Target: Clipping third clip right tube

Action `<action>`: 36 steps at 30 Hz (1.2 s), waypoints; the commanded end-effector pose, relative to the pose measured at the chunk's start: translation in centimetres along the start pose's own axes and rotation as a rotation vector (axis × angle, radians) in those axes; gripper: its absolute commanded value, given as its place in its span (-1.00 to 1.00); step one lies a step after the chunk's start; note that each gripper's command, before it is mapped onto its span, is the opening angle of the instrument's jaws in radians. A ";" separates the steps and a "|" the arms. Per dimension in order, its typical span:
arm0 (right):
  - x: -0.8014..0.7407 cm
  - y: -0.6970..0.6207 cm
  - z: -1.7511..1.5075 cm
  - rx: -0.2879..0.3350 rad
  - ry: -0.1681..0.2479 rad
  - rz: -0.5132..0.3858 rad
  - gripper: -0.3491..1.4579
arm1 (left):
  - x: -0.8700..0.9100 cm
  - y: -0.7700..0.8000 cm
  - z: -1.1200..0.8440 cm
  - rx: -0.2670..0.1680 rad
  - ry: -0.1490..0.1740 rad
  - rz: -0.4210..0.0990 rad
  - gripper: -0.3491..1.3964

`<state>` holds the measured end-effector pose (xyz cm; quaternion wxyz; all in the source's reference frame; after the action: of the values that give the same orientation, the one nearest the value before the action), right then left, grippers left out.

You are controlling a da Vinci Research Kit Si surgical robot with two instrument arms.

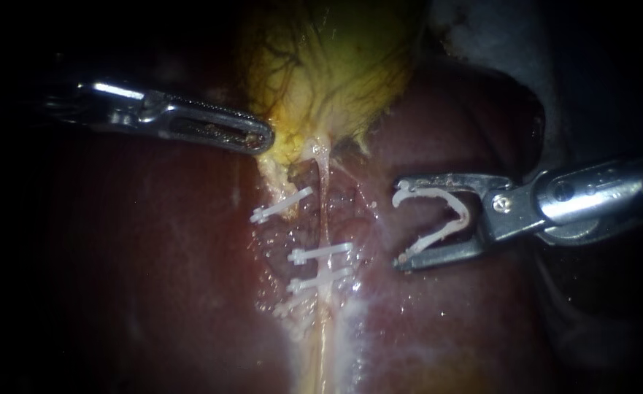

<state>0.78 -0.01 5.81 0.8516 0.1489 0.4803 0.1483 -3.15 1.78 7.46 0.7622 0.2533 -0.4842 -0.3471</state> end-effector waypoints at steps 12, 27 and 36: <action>-0.01 0.01 0.00 0.003 0.000 0.000 0.05 | -0.27 -0.03 -0.54 -0.016 -0.007 -0.016 -1.00; -0.08 0.29 0.22 0.249 0.024 0.203 -0.02 | -0.41 -0.04 -0.77 -0.037 -0.027 -0.005 -1.00; -0.28 0.64 0.57 0.271 0.083 0.393 -0.02 | -0.42 -0.07 -0.78 -0.039 -0.027 -0.006 -1.00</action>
<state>1.09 0.41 6.63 0.7531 0.3526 0.4918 0.2581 -2.59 2.09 6.87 0.7593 0.2352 -0.4868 -0.3622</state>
